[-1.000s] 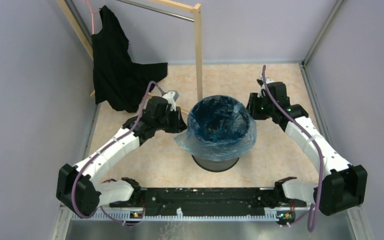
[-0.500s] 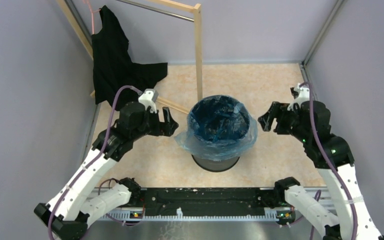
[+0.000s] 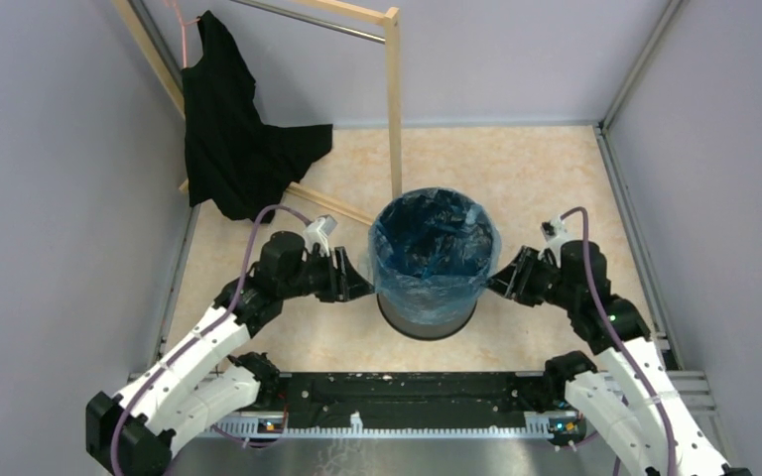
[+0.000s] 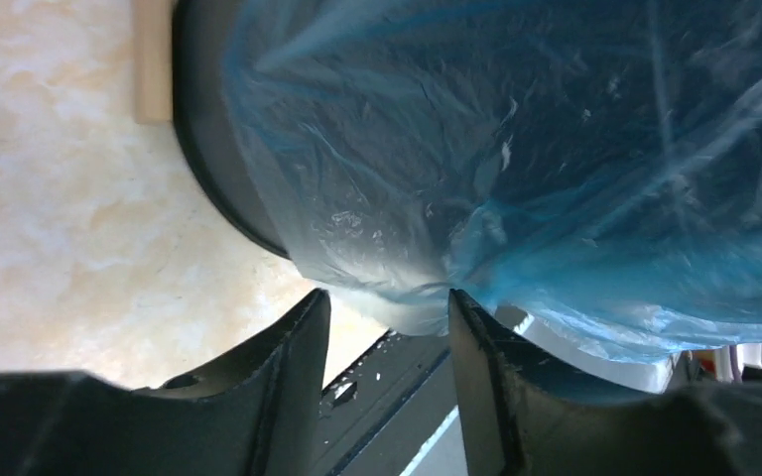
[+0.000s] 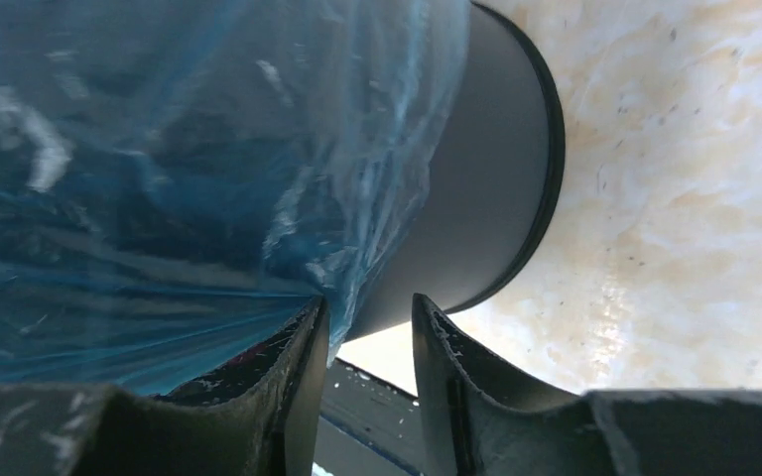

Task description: Put the trash bags into the trash bin

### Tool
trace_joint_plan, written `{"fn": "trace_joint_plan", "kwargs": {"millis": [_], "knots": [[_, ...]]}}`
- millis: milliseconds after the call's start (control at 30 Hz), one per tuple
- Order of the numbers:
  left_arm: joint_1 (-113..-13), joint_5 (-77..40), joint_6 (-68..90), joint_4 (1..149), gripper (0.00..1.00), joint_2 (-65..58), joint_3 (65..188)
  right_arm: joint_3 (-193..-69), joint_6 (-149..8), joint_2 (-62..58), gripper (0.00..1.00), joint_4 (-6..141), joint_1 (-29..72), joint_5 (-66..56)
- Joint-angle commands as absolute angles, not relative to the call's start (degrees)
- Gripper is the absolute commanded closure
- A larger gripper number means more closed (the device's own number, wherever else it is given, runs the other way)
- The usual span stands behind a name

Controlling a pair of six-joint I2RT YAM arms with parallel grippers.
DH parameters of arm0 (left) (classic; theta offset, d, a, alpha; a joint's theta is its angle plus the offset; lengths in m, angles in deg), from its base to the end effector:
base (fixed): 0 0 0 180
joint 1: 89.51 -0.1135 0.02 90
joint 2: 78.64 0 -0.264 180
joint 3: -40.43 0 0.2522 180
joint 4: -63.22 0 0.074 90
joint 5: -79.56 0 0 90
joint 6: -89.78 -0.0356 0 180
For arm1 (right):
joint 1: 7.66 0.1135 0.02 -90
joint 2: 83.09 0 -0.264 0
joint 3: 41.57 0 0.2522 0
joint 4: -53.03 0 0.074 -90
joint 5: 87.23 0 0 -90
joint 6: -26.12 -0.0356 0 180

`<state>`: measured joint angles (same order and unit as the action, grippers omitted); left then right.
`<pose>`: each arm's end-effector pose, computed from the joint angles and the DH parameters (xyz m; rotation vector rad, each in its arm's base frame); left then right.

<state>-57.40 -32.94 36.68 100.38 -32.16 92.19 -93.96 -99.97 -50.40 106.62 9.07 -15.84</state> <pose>0.1453 -0.1073 0.2717 0.1565 2.2888 -1.0916 0.1161 0.0468 0.2810 0.1849 2.2544 0.8649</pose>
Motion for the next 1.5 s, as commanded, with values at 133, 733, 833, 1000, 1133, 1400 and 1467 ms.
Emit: {"fn": "trace_joint_plan", "kwargs": {"millis": [133, 733, 833, 1000, 1133, 1400, 1467], "knots": [[-57.22, -42.50, 45.19, 80.67, 0.72, -23.00, 85.74, -82.53, -107.09, -46.19, 0.75, 87.84, 8.82, -22.20], [-57.18, -29.55, 35.23, 96.82, 0.73, -29.29, 85.96, -110.52, -92.83, -48.37, 0.07, 115.04, 8.86, -1.39], [-57.26, -26.12, 35.05, 101.87, 0.67, -32.97, 86.43, -118.62, -87.12, -44.25, 0.03, 117.28, 8.86, -3.95], [-57.22, -27.32, 36.23, 104.27, 0.49, -39.02, 87.70, -128.87, -84.68, -35.56, 0.03, 117.12, 8.85, -13.20], [-57.21, -25.21, 36.32, 108.18, 0.36, -42.87, 90.78, -130.30, -88.91, -33.20, 0.04, 110.16, 9.61, -19.54], [-57.25, -14.78, 35.72, 111.72, 0.12, -50.69, 94.53, -134.89, -89.83, -23.87, 0.09, 107.00, 29.66, -6.87], [-57.24, -14.24, 34.75, 108.13, 0.04, -53.19, 94.12, -137.11, -88.27, -20.73, 0.12, 109.09, 33.69, -1.34]]}}
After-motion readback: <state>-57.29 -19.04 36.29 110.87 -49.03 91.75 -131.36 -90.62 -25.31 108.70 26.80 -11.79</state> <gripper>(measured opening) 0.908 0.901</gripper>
